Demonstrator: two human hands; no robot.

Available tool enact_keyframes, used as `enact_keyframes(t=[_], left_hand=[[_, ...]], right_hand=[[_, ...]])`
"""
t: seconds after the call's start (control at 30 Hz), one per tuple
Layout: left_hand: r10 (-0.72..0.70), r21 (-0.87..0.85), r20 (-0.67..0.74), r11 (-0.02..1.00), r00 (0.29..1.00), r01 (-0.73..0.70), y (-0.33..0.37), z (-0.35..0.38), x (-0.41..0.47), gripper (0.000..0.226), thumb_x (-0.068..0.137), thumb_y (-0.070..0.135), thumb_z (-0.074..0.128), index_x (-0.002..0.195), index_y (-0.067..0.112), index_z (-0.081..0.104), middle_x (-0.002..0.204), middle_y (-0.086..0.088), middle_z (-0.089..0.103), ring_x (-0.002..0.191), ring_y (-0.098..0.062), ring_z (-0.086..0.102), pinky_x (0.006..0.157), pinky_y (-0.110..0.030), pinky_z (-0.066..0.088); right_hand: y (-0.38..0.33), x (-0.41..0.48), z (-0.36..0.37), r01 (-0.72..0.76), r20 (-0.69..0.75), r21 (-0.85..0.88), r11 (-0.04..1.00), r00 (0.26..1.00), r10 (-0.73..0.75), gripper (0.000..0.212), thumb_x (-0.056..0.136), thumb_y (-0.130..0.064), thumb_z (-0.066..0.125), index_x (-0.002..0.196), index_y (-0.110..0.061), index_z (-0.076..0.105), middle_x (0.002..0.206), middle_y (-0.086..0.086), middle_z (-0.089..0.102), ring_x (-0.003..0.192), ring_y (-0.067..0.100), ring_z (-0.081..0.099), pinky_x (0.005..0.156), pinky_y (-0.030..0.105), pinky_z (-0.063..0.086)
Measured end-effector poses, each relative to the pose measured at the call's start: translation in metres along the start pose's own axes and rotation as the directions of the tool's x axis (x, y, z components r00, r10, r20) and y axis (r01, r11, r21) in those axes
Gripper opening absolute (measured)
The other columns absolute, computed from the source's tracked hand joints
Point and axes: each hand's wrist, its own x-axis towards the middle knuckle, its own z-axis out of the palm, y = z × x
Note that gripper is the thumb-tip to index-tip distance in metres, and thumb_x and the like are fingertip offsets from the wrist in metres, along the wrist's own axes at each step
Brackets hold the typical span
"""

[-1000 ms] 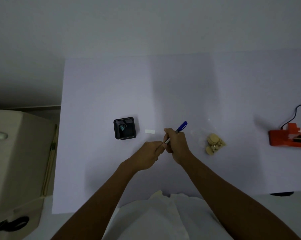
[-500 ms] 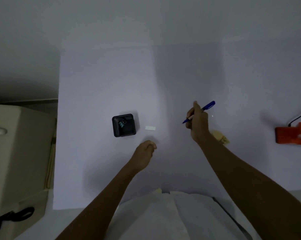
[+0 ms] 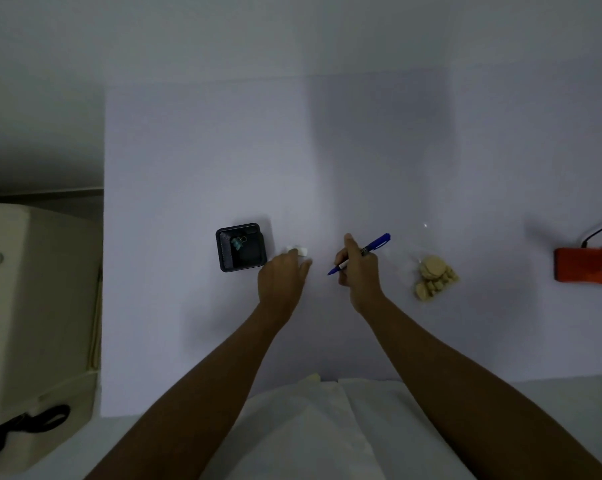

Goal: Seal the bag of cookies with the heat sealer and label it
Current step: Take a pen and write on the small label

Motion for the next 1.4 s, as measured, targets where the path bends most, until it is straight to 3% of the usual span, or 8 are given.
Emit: enact_keyframes(t=[0.27,0.47,0.67,0.83,1.0,1.3,1.4], left_hand=[[0.003,0.09,0.01,0.996,1.0,-0.004,0.005,-0.002,0.009,0.042,0.096,0.048,0.051,0.105,0.01,0.067,0.085,-0.007,0.071,0.071,-0.02,0.067,0.052,-0.025,0.039],[0.0,0.115,0.013,0.993,1.0,-0.001,0.006,-0.002,0.016,0.039,0.095,0.046,0.053,0.093,0.01,0.067,0.079,-0.008,0.071,0.065,-0.02,0.066,0.05,-0.025,0.037],[-0.109,-0.106,-0.093,0.989,0.99,0.099,0.008,-0.002,0.009,0.042,0.09,0.052,0.058,0.097,0.011,0.059,0.073,-0.004,0.066,0.059,-0.016,0.06,0.049,-0.026,0.046],[-0.324,-0.267,-0.087,0.918,0.942,0.292,0.012,0.001,0.003,0.057,0.088,0.06,0.056,0.114,0.01,0.053,0.095,-0.011,0.07,0.083,-0.027,0.068,0.069,-0.036,0.055],[-0.406,-0.319,-0.054,0.873,0.912,0.37,0.018,0.008,0.0,0.054,0.088,0.053,0.06,0.121,0.011,0.053,0.106,-0.012,0.07,0.096,-0.03,0.067,0.081,-0.038,0.055],[-0.484,-0.422,-0.024,0.798,0.875,0.43,0.026,0.002,0.008,0.037,0.087,0.036,0.066,0.111,0.008,0.061,0.098,-0.01,0.07,0.088,-0.025,0.066,0.071,-0.028,0.046],[-0.493,-0.477,0.019,0.76,0.87,0.441,0.024,0.005,0.013,0.031,0.083,0.033,0.069,0.103,0.011,0.063,0.093,-0.007,0.069,0.082,-0.023,0.066,0.07,-0.031,0.052]], right_hand=[[-0.006,0.009,0.008,0.015,0.016,-0.005,1.0,1.0,-0.015,0.054,0.097,-0.041,0.054,0.053,-0.011,0.058,0.052,0.01,0.049,0.039,0.016,0.041,0.041,0.024,0.033],[-0.005,0.01,0.013,0.014,0.014,-0.02,1.0,1.0,-0.014,0.053,0.098,-0.042,0.054,0.054,-0.012,0.059,0.054,0.01,0.052,0.041,0.016,0.043,0.043,0.025,0.036],[-0.007,0.011,0.012,0.011,0.008,-0.011,1.0,1.0,-0.011,0.053,0.098,-0.043,0.053,0.055,-0.012,0.059,0.053,0.01,0.05,0.041,0.016,0.043,0.043,0.025,0.036],[-0.007,0.012,0.013,0.014,0.004,-0.017,1.0,1.0,-0.014,0.053,0.098,-0.043,0.053,0.056,-0.011,0.059,0.052,0.009,0.05,0.039,0.016,0.043,0.042,0.024,0.036],[-0.007,0.01,0.015,0.012,0.013,-0.024,1.0,1.0,-0.012,0.054,0.098,-0.043,0.053,0.054,-0.011,0.058,0.053,0.01,0.05,0.039,0.015,0.042,0.042,0.024,0.036],[-0.007,0.01,0.015,0.009,0.012,-0.03,0.999,1.0,-0.008,0.053,0.098,-0.044,0.052,0.056,-0.012,0.058,0.054,0.008,0.052,0.04,0.014,0.043,0.043,0.025,0.037],[-0.007,0.011,0.014,0.013,0.022,-0.009,1.0,1.0,-0.013,0.052,0.098,-0.041,0.052,0.056,-0.011,0.058,0.055,0.008,0.053,0.042,0.014,0.044,0.043,0.025,0.038]])
